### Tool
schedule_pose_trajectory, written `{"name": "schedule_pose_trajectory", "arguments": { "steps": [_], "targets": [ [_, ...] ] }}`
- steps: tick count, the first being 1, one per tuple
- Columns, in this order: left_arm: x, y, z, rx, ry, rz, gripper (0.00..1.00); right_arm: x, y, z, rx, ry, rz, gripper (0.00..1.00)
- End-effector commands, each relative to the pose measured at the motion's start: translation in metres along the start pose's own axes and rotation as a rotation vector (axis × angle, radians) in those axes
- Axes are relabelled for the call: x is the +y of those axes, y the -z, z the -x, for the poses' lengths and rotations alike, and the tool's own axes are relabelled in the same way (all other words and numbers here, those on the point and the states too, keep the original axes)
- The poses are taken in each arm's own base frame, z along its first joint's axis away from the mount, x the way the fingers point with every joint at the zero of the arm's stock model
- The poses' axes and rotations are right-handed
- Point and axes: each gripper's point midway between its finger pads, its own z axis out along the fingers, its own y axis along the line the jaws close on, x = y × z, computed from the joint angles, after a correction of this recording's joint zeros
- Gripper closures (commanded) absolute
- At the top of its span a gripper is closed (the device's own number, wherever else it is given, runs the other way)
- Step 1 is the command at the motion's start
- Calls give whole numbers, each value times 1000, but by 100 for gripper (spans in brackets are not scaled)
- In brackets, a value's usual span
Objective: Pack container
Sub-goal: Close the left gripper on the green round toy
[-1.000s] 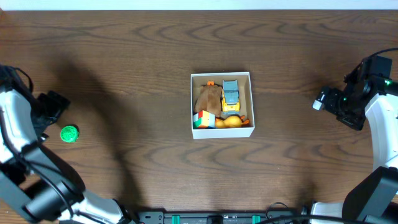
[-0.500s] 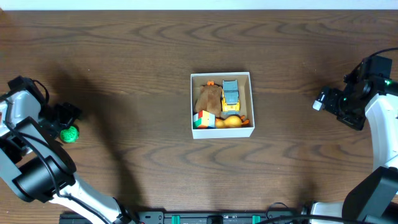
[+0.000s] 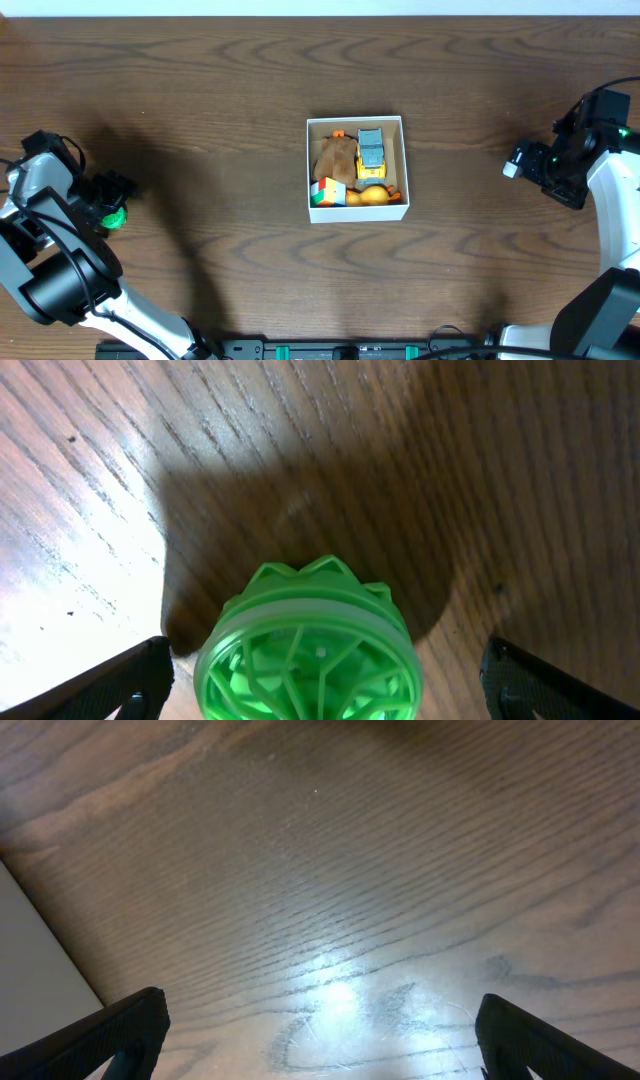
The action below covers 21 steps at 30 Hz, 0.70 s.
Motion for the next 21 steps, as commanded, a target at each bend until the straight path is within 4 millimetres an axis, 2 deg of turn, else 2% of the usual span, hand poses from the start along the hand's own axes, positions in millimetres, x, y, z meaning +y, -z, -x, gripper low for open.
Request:
{"name": "schedule_pose_trajectory", "arguments": {
  "steps": [1, 6, 12, 17, 21],
  "targets": [
    [5, -4, 0, 4, -11, 18, 2, -2, -1, -1, 4, 19, -11, 1],
    [5, -4, 0, 5, -11, 19, 0, -2, -1, -1, 6, 19, -11, 1],
    [5, -4, -1, 6, -11, 19, 13, -2, -1, -2, 7, 19, -12, 1],
    [6, -4, -1, 9, -11, 21, 32, -2, -1, -2, 7, 19, -12, 1],
    [6, -4, -2, 11, -11, 22, 40, -2, -1, -1, 6, 19, -11, 1]
  ]
}}
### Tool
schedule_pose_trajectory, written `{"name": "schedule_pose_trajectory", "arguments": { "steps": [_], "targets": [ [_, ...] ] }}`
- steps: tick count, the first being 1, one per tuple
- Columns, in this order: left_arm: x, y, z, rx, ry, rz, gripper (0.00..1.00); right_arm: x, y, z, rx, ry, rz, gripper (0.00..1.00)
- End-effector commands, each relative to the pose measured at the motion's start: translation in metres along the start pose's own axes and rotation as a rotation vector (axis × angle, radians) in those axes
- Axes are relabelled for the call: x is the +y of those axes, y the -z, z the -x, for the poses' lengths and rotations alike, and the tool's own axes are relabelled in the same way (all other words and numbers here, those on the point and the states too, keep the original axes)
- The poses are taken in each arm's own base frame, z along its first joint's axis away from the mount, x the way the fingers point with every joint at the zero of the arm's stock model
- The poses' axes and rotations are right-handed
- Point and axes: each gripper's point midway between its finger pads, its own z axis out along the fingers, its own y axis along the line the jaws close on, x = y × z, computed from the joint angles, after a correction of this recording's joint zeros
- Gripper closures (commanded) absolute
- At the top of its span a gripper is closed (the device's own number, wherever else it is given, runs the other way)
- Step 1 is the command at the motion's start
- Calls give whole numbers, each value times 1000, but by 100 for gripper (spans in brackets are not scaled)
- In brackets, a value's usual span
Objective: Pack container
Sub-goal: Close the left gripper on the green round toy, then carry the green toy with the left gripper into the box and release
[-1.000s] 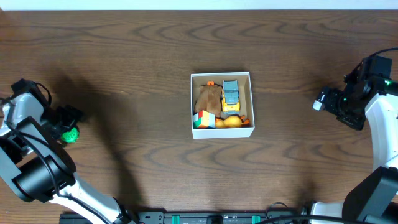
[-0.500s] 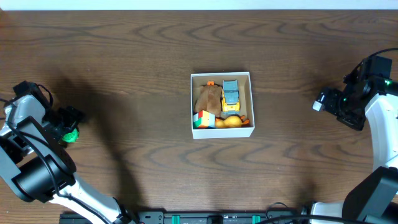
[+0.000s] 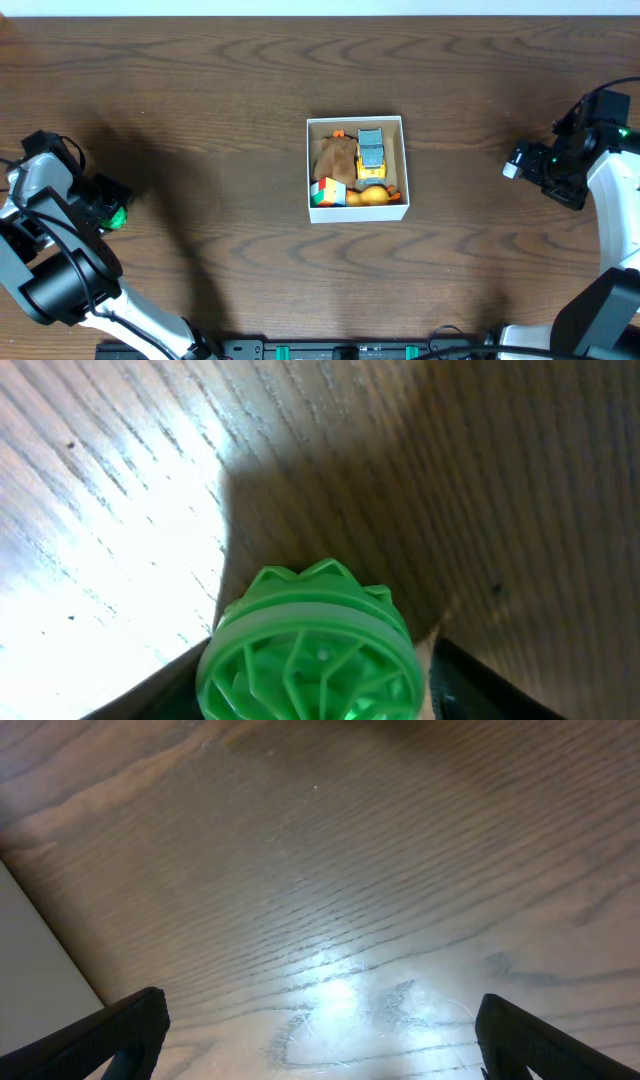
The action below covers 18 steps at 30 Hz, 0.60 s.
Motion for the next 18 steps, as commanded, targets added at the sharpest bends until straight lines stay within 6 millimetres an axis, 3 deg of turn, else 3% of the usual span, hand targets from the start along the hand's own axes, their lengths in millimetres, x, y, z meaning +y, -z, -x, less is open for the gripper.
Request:
{"name": "schedule_pose_trajectory", "arguments": {
  "steps": [1, 13, 18],
  "targets": [
    [6, -4, -2, 12, 1, 22, 41, -2, -1, 0, 2, 16, -11, 1],
    [6, -4, -2, 13, 2, 21, 63, -2, -1, 0, 2, 16, -11, 1],
    [3, -3, -4, 21, 23, 8, 86, -2, -1, 0, 2, 16, -11, 1]
  ]
}}
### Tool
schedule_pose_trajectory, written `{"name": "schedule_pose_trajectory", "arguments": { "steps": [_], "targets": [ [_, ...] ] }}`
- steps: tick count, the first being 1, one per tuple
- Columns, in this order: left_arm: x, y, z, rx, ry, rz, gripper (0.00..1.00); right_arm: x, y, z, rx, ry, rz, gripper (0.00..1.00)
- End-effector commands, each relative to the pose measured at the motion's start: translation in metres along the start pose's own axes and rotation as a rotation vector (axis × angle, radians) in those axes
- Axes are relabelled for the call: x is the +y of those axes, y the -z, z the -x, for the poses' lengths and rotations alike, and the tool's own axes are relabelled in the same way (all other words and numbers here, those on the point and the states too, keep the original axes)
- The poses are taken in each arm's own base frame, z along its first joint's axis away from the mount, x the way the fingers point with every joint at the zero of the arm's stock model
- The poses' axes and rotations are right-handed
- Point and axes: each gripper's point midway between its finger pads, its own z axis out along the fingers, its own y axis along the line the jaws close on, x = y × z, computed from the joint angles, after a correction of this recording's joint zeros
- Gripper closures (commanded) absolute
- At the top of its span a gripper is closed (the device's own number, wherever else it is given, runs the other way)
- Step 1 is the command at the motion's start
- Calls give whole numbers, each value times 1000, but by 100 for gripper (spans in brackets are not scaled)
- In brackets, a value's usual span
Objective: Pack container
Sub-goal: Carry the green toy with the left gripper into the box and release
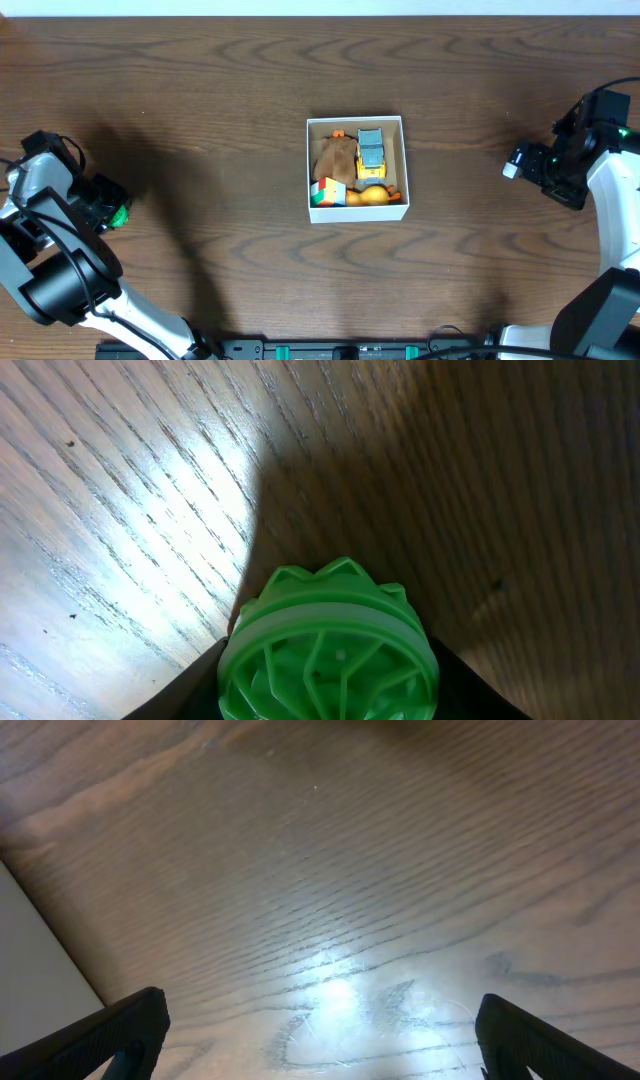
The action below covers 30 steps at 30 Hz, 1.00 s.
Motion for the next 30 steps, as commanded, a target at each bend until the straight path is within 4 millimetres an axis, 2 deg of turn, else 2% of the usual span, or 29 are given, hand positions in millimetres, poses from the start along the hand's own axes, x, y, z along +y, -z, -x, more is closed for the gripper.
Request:
{"name": "schedule_pose_trajectory", "arguments": {
  "steps": [1, 3, 6, 10, 13, 16, 18, 23, 27, 30],
  "targets": [
    [2, -1, -3, 17, 35, 7, 88, -2, -1, 0, 2, 16, -11, 1],
    [0, 7, -3, 14, 32, 5, 93, -3, -1, 0, 0, 16, -20, 1],
    [-17, 27, -4, -8, 1, -38, 94, -5, -1, 0, -2, 15, -32, 1],
    [-54, 71, -12, -101, -93, -118, 94, -5, -1, 0, -2, 15, -32, 1],
    [-89, 111, -34, -190, -208, -186, 94, -5, -1, 0, -2, 15, -32, 1],
    [-130, 150, -74, -275, -381, -269, 94, -5, -1, 1, -3, 15, -32, 1],
    [-159, 173, -107, -328, -526, -334, 94, -5, -1, 1, -3, 15, -32, 1],
    [-227, 216, -204, -438, -909, -523, 94, -5, -1, 0, 0, 15, -32, 1],
    [-263, 225, -274, -479, -1169, -627, 94, -5, -1, 0, 1, 15, -32, 1],
    [-274, 214, -314, -439, -1260, -647, 94, -5, -1, 0, 1, 15, -32, 2]
  ]
}}
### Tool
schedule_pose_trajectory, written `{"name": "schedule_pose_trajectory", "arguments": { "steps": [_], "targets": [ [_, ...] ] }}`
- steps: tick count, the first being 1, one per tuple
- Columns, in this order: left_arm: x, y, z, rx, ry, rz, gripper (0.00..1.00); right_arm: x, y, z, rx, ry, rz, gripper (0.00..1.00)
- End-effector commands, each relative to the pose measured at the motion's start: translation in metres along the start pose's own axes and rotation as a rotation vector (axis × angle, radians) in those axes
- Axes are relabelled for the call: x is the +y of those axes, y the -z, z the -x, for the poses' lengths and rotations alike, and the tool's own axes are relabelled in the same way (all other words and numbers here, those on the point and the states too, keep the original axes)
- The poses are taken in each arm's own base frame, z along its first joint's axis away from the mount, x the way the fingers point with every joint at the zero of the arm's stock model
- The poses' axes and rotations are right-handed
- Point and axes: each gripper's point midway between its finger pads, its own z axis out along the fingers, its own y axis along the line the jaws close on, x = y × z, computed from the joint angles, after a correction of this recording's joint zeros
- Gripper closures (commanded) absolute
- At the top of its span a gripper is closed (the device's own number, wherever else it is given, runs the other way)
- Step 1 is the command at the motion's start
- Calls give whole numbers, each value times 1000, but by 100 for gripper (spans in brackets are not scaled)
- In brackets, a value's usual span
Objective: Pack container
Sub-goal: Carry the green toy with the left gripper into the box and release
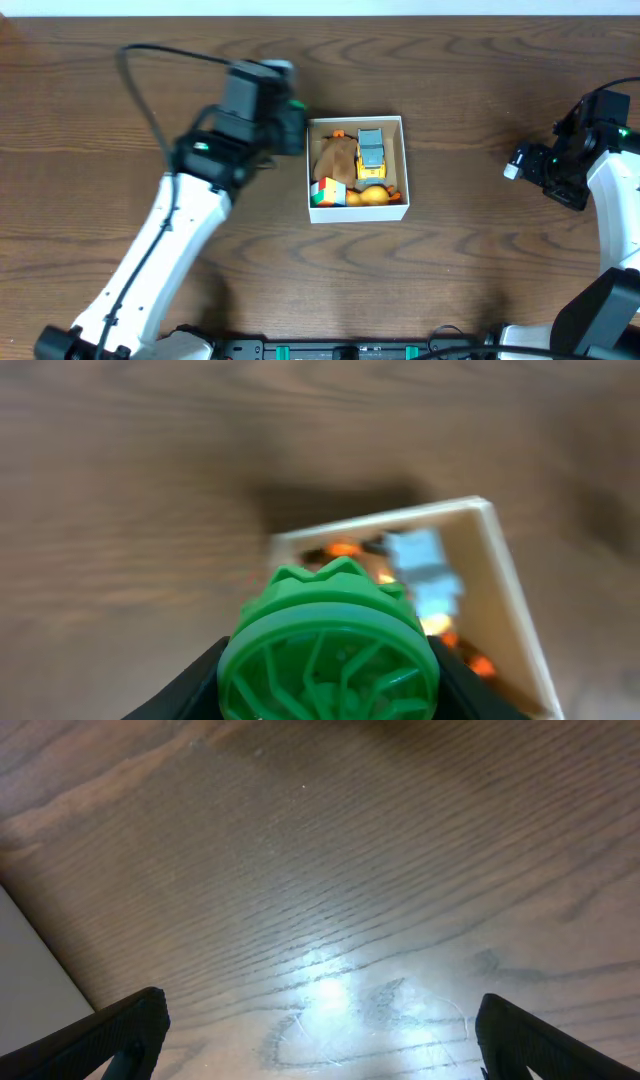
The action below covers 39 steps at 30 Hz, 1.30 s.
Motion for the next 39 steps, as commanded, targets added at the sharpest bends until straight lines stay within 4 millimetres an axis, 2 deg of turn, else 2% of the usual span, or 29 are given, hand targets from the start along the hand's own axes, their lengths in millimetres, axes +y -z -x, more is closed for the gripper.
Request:
{"name": "schedule_pose_trajectory", "arguments": {
  "steps": [1, 4, 9, 10, 11, 13, 15, 19, 23, 26, 29, 32, 33, 34, 39],
  "targets": [
    [-34, -18, -18, 58, -116, -47, 94, -1, -1, 0, 1, 15, -9, 1],
    [-56, -35, -40, 123, -166, -73, 94, -1, -1, 0, 1, 15, -9, 1],
    [-79, -57, -71, 215, -224, -93, 93, -1, -1, 0, 2, 15, -10, 1],
    [-84, -60, -77, 228, -237, -99, 83, -1, -1, 0, 2, 15, -10, 1],
    [-87, -61, -80, 233, -243, -103, 67, -1, -1, 0, 2, 15, -10, 1],
    [-91, -61, -83, 238, -254, -109, 54, -1, -1, 0, 2, 15, -10, 1],
    [-91, -61, -83, 238, -259, -109, 32, -2, -1, -1, 6, 15, -11, 1],
    [-79, -62, -79, 243, -238, -88, 12, -2, -1, -3, 14, 15, -12, 1],
    [-63, -60, -77, 255, -210, -61, 8, -2, -1, -3, 14, 15, -12, 1],
    [-47, -54, -70, 248, -182, -27, 8, 2, -1, -4, 14, 22, 2, 1],
    [-15, -40, -54, 209, -138, 61, 8, 13, -2, -5, 13, 66, 15, 2],
    [26, -19, -39, 170, -67, 157, 7, 33, -3, -7, 6, 132, 28, 18],
    [40, -11, -36, 161, -40, 183, 7, 41, -3, -8, 1, 158, 34, 27],
    [58, -1, -32, 150, 2, 213, 7, 50, -4, -10, -3, 185, 41, 41],
    [141, 44, -25, 91, 272, 358, 7, 100, -6, -19, -39, 333, 83, 73]
  ]
}}
